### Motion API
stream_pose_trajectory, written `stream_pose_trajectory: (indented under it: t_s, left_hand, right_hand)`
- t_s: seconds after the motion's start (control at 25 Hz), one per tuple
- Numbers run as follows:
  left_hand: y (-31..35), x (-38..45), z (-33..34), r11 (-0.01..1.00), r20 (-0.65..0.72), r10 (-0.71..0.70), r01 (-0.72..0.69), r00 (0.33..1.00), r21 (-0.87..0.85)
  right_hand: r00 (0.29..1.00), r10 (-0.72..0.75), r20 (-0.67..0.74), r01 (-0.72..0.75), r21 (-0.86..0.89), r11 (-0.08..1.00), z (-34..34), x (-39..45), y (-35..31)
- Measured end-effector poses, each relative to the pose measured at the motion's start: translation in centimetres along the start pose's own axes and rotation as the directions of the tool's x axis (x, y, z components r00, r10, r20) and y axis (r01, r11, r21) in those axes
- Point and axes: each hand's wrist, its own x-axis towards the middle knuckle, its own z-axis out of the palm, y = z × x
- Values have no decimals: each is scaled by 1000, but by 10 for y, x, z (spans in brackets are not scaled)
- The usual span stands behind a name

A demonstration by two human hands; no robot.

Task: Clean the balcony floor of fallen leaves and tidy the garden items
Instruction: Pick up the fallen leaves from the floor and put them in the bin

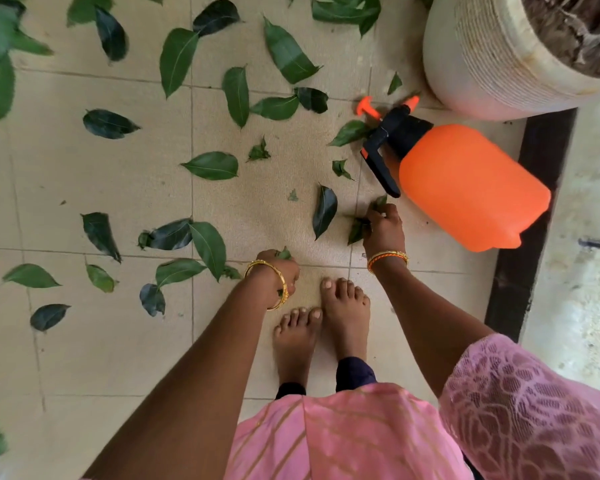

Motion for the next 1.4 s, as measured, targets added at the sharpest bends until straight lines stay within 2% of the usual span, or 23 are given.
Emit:
stream_pose_trajectory:
  t_s: [0.04, 0.08, 0.12, 0.16, 0.2, 0.24, 0.28, 0.32, 0.36, 0.44, 0.56, 0.6, 0.68, 0.72, 0.76, 0.8, 0.88, 0.92, 1.04, 1.08, 1.28, 1.4]
  left_hand:
    - [1, 10, -6, 998, -18, 20, -22, 1000, -67]
    - [2, 15, -9, 990, -11, 7, -8, 1000, -141]
    - [3, 16, -10, 980, -11, 8, -10, 1000, -196]
    - [2, 15, -11, 979, -12, 25, -27, 1000, -200]
    - [0, 10, -10, 985, -2, 53, -53, 999, -165]
    - [-1, 4, -8, 986, -35, 97, -101, 995, -130]
    - [0, -5, -6, 980, -79, 153, -162, 985, -112]
    - [1, -13, -4, 973, -107, 203, -213, 973, -87]
    - [-2, -17, 0, 965, -125, 243, -253, 962, -71]
    - [-3, -32, 9, 959, -130, 281, -285, 951, -10]
    - [-6, -38, 18, 953, -156, 299, -304, 941, -7]
    - [-7, -36, 17, 952, -185, 303, -303, 935, 27]
    - [-10, -29, 13, 963, -244, 268, -259, 932, 70]
    - [-11, -25, 11, 971, -262, 240, -232, 935, 60]
    - [-10, -19, 9, 975, -277, 220, -221, 935, 29]
    - [-9, -15, 9, 977, -299, 204, -215, 932, -3]
    - [-6, -9, 8, 977, -348, 206, -215, 915, 12]
    - [-4, -6, 7, 970, -367, 237, -238, 900, 43]
    - [0, 3, 6, 956, -393, 292, -279, 872, 89]
    - [0, 7, 6, 955, -395, 297, -280, 869, 102]
    - [1, 38, -6, 962, -418, 269, -262, 868, 75]
    - [1, 44, -13, 963, -416, 262, -262, 871, 59]
  right_hand:
    - [1000, 6, -13, -6, 8, 1000, 39, 5, 27]
    - [998, -45, -54, 48, 57, 997, 57, 14, 38]
    - [1000, 18, -24, -15, 144, 990, 35, 14, 23]
    - [991, 18, -135, 2, 151, 989, -3, 18, 0]
    - [990, 81, -111, -60, 175, 983, -29, 29, -20]
    - [978, 55, -199, -53, 15, 998, -38, 30, -33]
    - [992, 4, -125, 3, 52, 999, -40, 21, -48]
    - [995, 20, -99, -3, 173, 985, -49, 14, -56]
    - [999, 7, -39, 2, 224, 974, -57, 6, -61]
    - [993, -51, 105, 19, 284, 959, -56, -23, -81]
    - [961, -97, 258, -1, 353, 935, -54, -61, -105]
    - [944, -116, 308, -21, 408, 913, -58, -62, -109]
    - [885, -106, 454, -175, 535, 827, -64, -60, -113]
    - [874, -72, 481, -244, 562, 790, -65, -59, -113]
    - [894, -3, 448, -290, 584, 759, -66, -57, -110]
    - [929, 93, 358, -305, 598, 741, -66, -50, -106]
    - [959, 253, 127, -279, 578, 767, -61, -23, -89]
    - [958, 277, 79, -276, 530, 802, -59, -6, -81]
    - [944, 287, 166, -327, 329, 886, -46, 42, -61]
    - [943, 296, 154, -329, 289, 899, -41, 54, -61]
    - [904, 425, -31, -405, 249, 880, -10, 76, -91]
    - [911, 399, -107, -372, 211, 904, 2, 78, -101]
